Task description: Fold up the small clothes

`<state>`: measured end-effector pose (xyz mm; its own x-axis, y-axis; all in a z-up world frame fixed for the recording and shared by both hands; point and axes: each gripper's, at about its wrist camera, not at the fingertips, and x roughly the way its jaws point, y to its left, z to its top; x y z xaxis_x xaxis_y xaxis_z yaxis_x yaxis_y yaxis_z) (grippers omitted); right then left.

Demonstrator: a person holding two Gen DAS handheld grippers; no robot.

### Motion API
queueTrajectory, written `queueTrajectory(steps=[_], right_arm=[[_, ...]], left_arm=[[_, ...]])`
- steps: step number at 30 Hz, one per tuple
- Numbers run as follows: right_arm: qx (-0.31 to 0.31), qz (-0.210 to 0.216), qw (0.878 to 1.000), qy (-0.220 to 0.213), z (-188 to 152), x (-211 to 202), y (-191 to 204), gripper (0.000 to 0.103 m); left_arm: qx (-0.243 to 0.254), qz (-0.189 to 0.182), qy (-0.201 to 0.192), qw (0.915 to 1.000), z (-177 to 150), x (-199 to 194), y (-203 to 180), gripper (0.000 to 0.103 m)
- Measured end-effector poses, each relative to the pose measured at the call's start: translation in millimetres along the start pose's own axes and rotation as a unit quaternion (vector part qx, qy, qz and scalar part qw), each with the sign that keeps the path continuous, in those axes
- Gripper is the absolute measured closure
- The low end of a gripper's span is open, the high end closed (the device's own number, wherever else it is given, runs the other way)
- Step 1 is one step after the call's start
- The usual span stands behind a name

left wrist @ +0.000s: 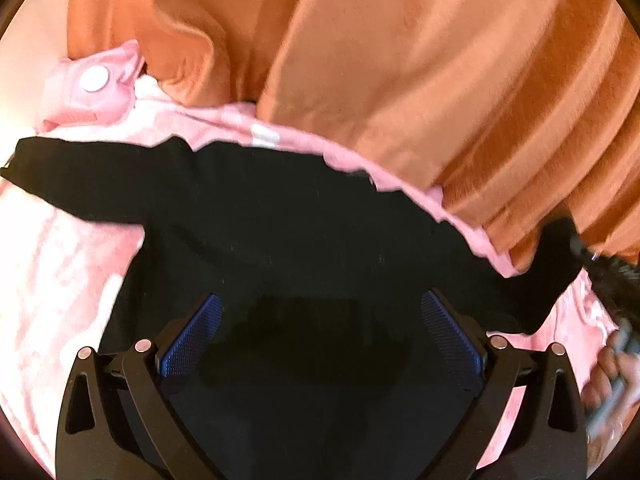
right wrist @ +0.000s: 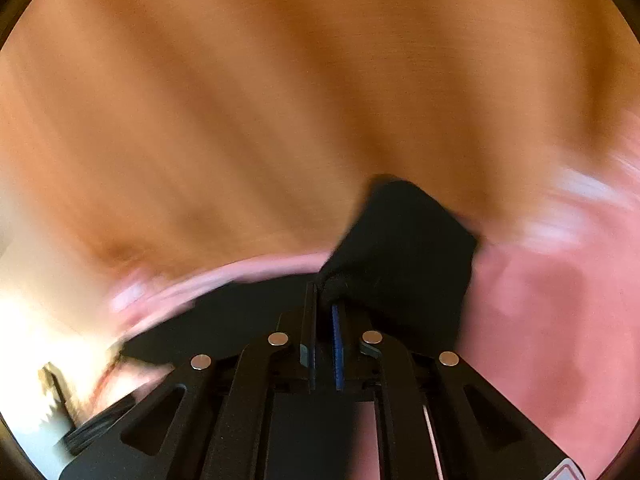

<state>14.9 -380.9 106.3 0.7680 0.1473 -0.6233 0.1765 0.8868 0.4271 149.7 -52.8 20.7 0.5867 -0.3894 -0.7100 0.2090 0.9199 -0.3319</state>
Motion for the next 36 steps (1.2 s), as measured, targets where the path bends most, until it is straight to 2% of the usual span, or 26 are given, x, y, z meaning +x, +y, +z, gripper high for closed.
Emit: queueTrajectory(steps=[1, 2, 3, 4, 5, 8, 11, 12, 14, 15, 18, 20, 23, 25, 27, 28, 29, 30, 32, 34, 36], right_arm=[[-0.044, 0.023, 0.999, 0.011, -5, 14, 42, 0.089], [-0.079, 0.026, 0.996, 0.013, -9, 22, 71, 0.074], [-0.108, 0.018, 0.994, 0.001, -14, 24, 96, 0.063], [-0.116, 0.010, 0.993, -0.012, -16, 22, 103, 0.040], [-0.121, -0.005, 0.992, -0.029, -18, 17, 106, 0.028], [-0.124, -0.066, 0.989, -0.037, -24, 8, 86, 0.027], [-0.052, -0.106, 0.993, 0.012, -44, 9, 35, 0.026], [-0.007, -0.116, 0.992, 0.039, -51, 14, 13, 0.026], [0.041, -0.106, 0.991, 0.070, -56, 26, -13, 0.027], [0.047, -0.103, 0.991, 0.077, -59, 29, -19, 0.027], [0.020, -0.116, 0.988, 0.096, -68, 47, -18, 0.027], [0.012, -0.116, 0.987, 0.113, -73, 71, -23, 0.027], [0.010, -0.111, 0.984, 0.138, -79, 97, -27, 0.027], [0.008, -0.115, 0.983, 0.146, -83, 111, -31, 0.029], [0.009, -0.104, 0.982, 0.159, -85, 121, -35, 0.053], [0.006, -0.098, 0.980, 0.172, -86, 127, -35, 0.079], [-0.002, -0.104, 0.979, 0.174, -86, 129, -35, 0.087], [-0.006, -0.102, 0.981, 0.166, -84, 126, -34, 0.090], [-0.005, -0.088, 0.986, 0.145, -75, 112, -31, 0.092], [-0.009, -0.080, 0.989, 0.122, -65, 99, -32, 0.094], [-0.013, -0.128, 0.983, 0.130, -67, 103, -50, 0.096]], left_arm=[[0.002, -0.004, -0.003, 1.0000, 2, 0, 1, 0.005], [0.004, -0.006, -0.003, 1.0000, 4, 2, 1, 0.005], [0.005, -0.013, 0.000, 0.9999, 6, 4, 4, 0.005], [0.005, -0.018, 0.004, 0.9998, 7, 6, 6, 0.005], [-0.003, -0.026, 0.012, 0.9996, 9, 10, 12, 0.005], [-0.035, -0.040, 0.026, 0.9982, 14, 23, 30, 0.005], [-0.080, -0.036, 0.046, 0.9951, 23, 51, 57, 0.005], [-0.090, -0.030, 0.052, 0.9942, 23, 60, 64, 0.005], [-0.123, -0.009, 0.068, 0.9901, 24, 77, 82, 0.005], [-0.144, -0.012, 0.071, 0.9869, 24, 81, 90, 0.005], [-0.214, -0.048, 0.066, 0.9734, 25, 89, 108, 0.006], [-0.213, -0.059, 0.057, 0.9735, 27, 91, 107, 0.006], [-0.182, -0.063, 0.055, 0.9798, 29, 98, 94, 0.013], [-0.157, -0.062, 0.059, 0.9839, 30, 105, 85, 0.020], [-0.121, -0.035, 0.074, 0.9892, 32, 118, 79, 0.049], [-0.113, -0.020, 0.069, 0.9910, 33, 121, 80, 0.056], [-0.114, -0.015, 0.064, 0.9913, 35, 121, 82, 0.074], [-0.121, -0.019, 0.068, 0.9901, 37, 123, 85, 0.098], [-0.156, -0.065, 0.076, 0.9826, 38, 124, 96, 0.101], [-0.156, -0.066, 0.073, 0.9830, 40, 120, 98, 0.101], [-0.148, -0.054, 0.080, 0.9843, 39, 124, 101, 0.101]])
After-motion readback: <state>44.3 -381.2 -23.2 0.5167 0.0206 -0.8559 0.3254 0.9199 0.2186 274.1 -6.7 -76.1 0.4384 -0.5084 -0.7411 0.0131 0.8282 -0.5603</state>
